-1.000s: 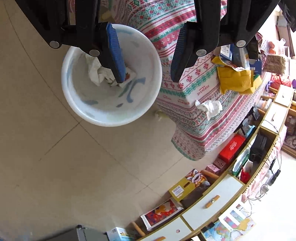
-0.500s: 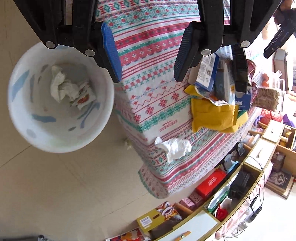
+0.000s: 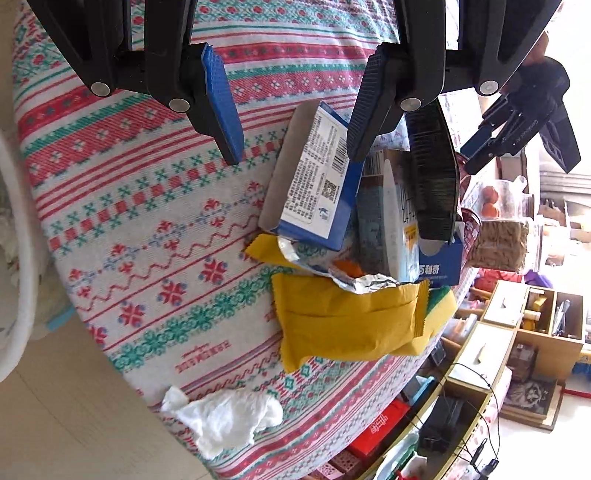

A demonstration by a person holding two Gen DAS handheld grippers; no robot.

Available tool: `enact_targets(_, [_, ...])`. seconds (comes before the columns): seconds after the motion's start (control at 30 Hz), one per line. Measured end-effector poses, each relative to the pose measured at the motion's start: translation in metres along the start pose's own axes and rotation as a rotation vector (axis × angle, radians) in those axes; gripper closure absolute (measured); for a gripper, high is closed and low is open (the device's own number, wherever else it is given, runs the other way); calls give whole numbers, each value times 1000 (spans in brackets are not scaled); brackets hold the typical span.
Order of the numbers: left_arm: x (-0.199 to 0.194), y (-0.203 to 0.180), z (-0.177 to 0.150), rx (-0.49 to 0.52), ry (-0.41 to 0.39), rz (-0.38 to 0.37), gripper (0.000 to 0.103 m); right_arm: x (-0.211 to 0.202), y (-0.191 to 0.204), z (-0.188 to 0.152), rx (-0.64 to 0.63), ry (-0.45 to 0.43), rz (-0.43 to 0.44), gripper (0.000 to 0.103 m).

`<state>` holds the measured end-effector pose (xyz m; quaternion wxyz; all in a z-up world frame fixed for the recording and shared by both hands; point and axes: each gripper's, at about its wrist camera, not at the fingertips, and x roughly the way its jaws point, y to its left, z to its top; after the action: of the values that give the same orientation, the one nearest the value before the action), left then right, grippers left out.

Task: Collect trash
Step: 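Grasp the crushed red can with the left tool while the right tool grasps the blue box, then lift the red can with the left tool while the right tool lifts the blue box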

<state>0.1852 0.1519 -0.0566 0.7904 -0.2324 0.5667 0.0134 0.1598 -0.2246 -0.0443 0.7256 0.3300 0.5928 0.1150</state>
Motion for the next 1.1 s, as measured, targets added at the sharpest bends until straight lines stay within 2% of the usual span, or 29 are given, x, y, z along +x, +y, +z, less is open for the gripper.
enact_targets(0.3, [5, 0, 6, -19, -49, 12, 55, 24, 13, -2, -11, 11, -16, 56])
enact_targets(0.37, [7, -1, 7, -10, -60, 31, 61, 28, 14, -2, -10, 8, -14, 60])
enact_targets(0.4, [7, -2, 7, -4, -64, 21, 67, 30, 15, -2, -10, 6, -18, 61])
enact_targets(0.53, [6, -9, 8, 19, -90, 41, 72, 38, 14, -2, -8, 7, -35, 72])
enact_targets(0.57, [5, -10, 6, 20, -98, 42, 73, 40, 15, -2, -9, 9, -34, 79])
enact_targets(0.63, [0, -11, 6, 23, -122, 46, 85, 41, 15, -2, -9, 7, -27, 84])
enact_targets(0.7, [-5, -10, 6, 17, -131, 44, 91, 36, 17, -2, -18, -6, -7, 90])
enact_targets(0.9, [-14, -2, 0, -8, -135, 67, 91, 23, 30, -10, -82, -26, -14, 97])
enact_targets(1.1, [-40, 1, -10, 10, -193, 115, 92, 8, 34, -15, -136, -53, -66, 99])
